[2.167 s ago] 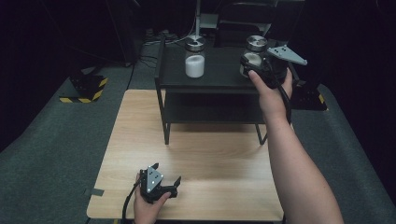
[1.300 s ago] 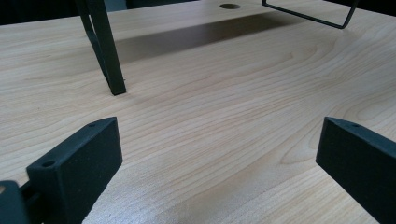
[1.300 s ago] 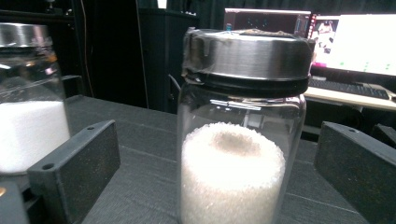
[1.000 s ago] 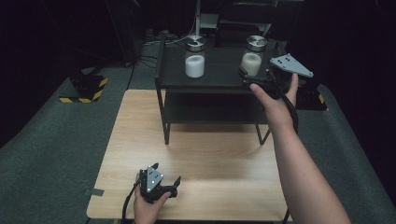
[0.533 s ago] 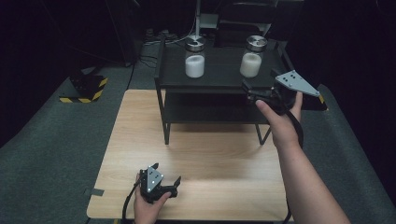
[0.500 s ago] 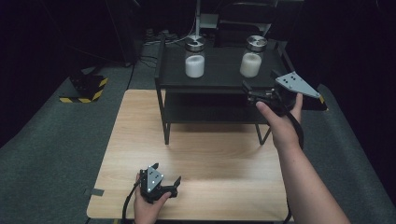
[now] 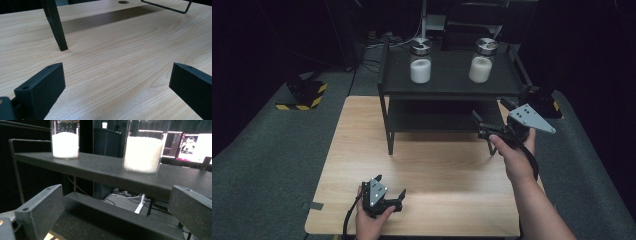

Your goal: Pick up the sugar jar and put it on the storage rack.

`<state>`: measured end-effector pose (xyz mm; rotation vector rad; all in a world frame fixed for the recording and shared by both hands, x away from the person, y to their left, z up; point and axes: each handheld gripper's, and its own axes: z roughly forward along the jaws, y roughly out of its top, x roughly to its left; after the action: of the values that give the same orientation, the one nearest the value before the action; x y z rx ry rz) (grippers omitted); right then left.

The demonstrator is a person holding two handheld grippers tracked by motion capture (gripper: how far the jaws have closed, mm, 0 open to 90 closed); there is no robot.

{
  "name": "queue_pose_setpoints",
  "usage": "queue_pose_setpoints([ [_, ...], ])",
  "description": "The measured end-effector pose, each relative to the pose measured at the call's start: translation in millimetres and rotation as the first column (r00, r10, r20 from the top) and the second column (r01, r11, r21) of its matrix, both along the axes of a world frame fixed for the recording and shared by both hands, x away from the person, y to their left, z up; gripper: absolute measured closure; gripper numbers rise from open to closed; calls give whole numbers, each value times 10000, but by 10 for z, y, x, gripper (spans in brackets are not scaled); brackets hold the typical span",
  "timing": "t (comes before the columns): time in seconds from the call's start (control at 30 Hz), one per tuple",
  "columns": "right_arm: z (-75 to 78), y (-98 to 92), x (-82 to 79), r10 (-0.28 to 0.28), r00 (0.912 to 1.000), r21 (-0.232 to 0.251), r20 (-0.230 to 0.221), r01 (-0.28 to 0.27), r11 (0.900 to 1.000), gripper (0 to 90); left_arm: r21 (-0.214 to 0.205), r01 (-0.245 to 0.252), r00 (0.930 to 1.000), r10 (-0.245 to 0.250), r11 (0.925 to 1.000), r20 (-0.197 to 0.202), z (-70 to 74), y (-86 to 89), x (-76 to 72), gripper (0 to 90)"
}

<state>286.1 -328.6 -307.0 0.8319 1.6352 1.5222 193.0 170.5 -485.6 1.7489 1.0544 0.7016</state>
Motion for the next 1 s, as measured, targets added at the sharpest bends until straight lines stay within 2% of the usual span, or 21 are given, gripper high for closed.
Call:
queue_pose_setpoints([
  [0.23,-178,-79,-126,129,9999,39,-9,-129,9999,2,19,14,10000,-14,10000,-9,3,-1,1,5],
  [0.53,-459,-215,-280,308,9995,384,89,-311,9988,2,21,4,10000,-4,10000,-4,2,-5,-4,5],
  [1.0,-838,-421,-457,349,9991,451,-232,-338,9984,2,-7,-7,10000,7,10000,-21,2,-4,-8,5],
])
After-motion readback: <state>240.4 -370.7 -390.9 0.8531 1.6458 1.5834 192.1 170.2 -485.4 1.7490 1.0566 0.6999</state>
